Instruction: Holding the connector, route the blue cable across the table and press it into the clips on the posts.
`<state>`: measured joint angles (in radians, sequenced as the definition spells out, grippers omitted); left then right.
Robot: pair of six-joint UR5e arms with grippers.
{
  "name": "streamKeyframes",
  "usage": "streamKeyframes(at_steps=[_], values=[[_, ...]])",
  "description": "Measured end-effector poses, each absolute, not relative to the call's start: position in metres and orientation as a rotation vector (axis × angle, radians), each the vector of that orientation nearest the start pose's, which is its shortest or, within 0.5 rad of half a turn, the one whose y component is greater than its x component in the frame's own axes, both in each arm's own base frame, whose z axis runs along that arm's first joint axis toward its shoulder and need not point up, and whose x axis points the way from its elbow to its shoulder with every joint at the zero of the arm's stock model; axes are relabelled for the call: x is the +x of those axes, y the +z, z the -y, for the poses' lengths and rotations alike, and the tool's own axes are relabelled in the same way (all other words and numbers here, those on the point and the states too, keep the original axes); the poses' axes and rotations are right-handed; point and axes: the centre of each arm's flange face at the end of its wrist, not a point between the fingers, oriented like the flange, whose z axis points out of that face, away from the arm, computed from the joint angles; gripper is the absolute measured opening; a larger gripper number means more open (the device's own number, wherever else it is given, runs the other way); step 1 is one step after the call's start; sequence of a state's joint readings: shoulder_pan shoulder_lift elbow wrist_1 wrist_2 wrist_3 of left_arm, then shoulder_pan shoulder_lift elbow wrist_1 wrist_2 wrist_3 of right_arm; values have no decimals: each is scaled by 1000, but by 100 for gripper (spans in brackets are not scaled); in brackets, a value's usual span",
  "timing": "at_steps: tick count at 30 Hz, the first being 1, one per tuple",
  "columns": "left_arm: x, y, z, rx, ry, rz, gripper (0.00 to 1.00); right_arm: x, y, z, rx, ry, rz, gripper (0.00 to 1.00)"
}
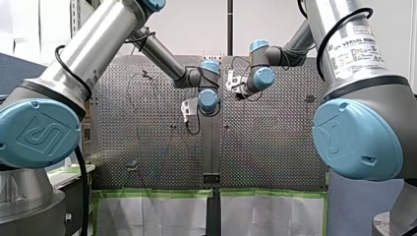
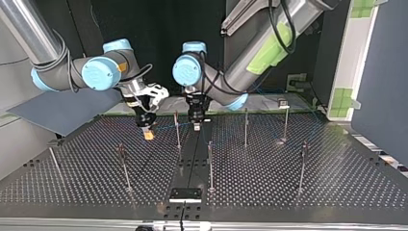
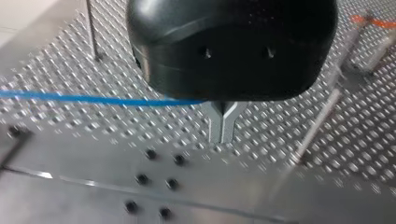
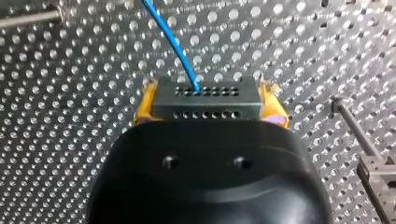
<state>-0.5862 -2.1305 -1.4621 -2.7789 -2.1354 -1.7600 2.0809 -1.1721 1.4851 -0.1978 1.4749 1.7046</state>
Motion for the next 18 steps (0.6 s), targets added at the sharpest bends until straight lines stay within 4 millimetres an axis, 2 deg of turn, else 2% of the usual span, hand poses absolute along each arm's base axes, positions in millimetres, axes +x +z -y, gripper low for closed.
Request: streamKeyframes(at_steps=[7, 18], values=[[506, 224, 409, -106, -124, -1648, 0, 430, 323, 476, 1714, 1649, 1062, 0], [490, 193, 405, -47, -161, -1654, 0, 430, 323, 476, 1714, 1649, 1062, 0]])
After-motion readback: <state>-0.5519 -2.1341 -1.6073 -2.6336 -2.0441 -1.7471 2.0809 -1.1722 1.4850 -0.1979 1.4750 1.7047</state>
